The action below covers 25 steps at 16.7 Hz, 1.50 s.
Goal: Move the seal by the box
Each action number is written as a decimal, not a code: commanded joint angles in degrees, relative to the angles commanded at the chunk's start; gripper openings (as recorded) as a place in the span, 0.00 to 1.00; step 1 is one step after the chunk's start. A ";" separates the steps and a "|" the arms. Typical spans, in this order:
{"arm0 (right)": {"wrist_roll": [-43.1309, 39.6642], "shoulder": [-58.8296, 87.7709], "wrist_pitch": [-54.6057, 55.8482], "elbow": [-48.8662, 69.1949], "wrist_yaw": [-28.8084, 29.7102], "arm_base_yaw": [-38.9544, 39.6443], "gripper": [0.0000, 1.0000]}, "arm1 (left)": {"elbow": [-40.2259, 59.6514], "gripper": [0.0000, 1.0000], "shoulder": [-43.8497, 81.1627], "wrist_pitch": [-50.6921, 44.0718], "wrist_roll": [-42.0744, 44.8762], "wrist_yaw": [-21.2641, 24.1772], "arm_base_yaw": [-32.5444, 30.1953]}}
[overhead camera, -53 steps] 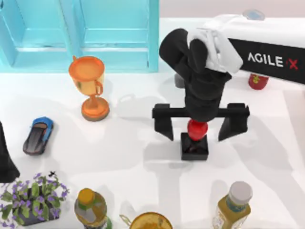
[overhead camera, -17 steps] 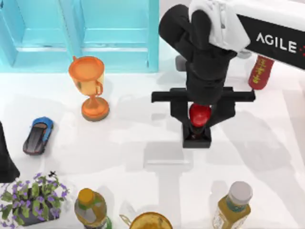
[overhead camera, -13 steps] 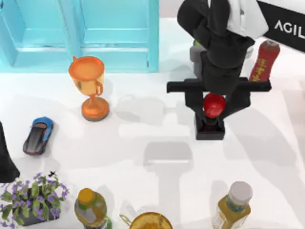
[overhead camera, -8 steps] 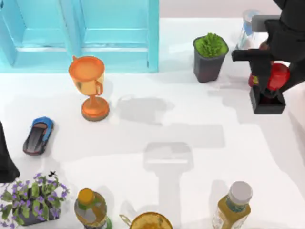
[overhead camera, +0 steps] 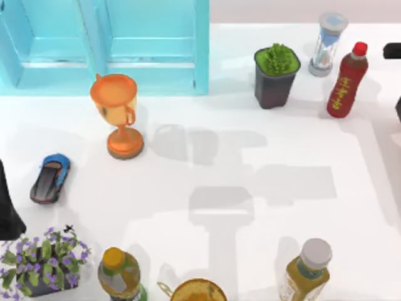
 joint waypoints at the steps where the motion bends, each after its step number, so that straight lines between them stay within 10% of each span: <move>1: 0.00 0.00 0.00 0.00 0.00 0.00 0.00 | 0.00 1.00 0.00 0.00 0.00 0.00 0.00; 16: 0.22 -0.96 15.15 -16.12 -0.01 0.23 0.00 | 0.00 1.00 0.00 0.00 0.00 0.00 0.00; 25: 0.22 -0.96 15.15 -16.12 -0.01 0.23 0.68 | 0.00 1.00 0.00 0.00 0.00 0.00 0.00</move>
